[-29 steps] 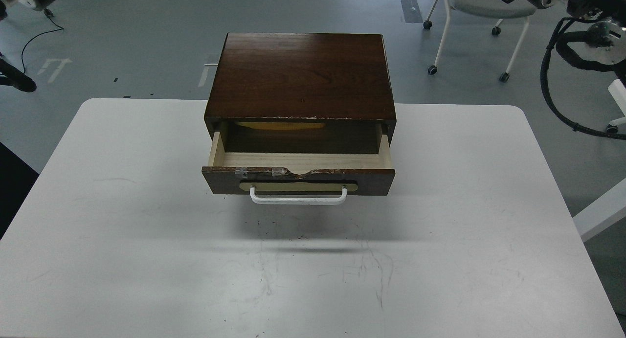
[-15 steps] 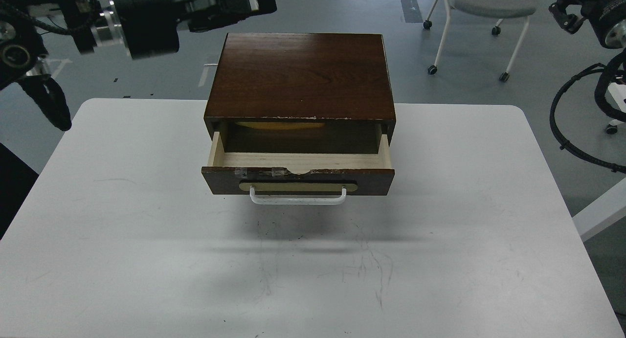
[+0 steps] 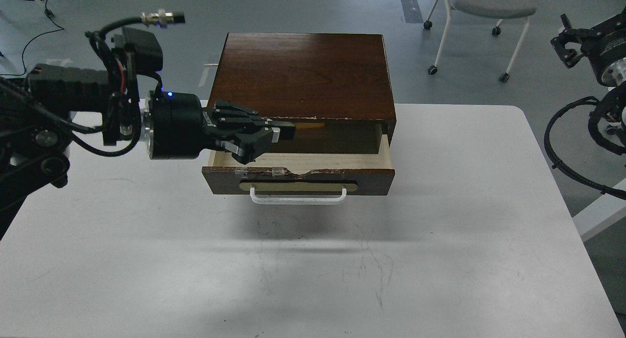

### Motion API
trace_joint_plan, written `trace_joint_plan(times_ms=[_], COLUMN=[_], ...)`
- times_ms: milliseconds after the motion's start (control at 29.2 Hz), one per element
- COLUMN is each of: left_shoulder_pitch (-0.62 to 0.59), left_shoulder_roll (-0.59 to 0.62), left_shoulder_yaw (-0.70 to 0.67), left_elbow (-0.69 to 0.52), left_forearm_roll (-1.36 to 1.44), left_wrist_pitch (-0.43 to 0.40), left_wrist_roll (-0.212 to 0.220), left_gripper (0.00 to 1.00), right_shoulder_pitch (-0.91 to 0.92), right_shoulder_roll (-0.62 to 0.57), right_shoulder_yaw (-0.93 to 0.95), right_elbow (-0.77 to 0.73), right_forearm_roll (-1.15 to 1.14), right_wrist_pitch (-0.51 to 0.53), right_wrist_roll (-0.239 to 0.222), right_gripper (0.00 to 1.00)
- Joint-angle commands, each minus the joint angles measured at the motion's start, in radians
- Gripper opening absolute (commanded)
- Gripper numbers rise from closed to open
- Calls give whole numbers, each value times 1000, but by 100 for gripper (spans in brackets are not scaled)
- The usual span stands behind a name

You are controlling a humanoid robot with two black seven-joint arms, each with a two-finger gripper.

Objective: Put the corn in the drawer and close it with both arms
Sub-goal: 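Bring the left gripper down to the front of the open drawer, then push the drawer front with the left gripper into the box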

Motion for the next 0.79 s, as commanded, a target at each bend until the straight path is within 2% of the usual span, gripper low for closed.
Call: trace_joint_plan(times_ms=[0, 274, 514, 754], left_shoulder_pitch=[10, 21, 22, 7], left_shoulder_roll=[-8, -42, -74, -97], left_shoulder_yaw=[16, 130, 131, 131], left_elbow=[-1, -1, 9, 55], left_forearm_roll=[66, 214, 374, 394], left_wrist_pitch=[0, 0, 0, 0], left_wrist_roll=[1, 1, 3, 3], left_gripper=[0, 0, 0, 0], right_shoulder_pitch=[0, 0, 0, 5], right_shoulder_roll=[-2, -2, -6, -5], right_shoulder_yaw=[0, 0, -2, -3], right_elbow=[-2, -2, -2, -2], right_forearm_roll=[0, 0, 0, -2], right_wrist_pitch=[0, -2, 0, 0], right_wrist_roll=[0, 0, 0, 0], right_gripper=[100, 100, 100, 100])
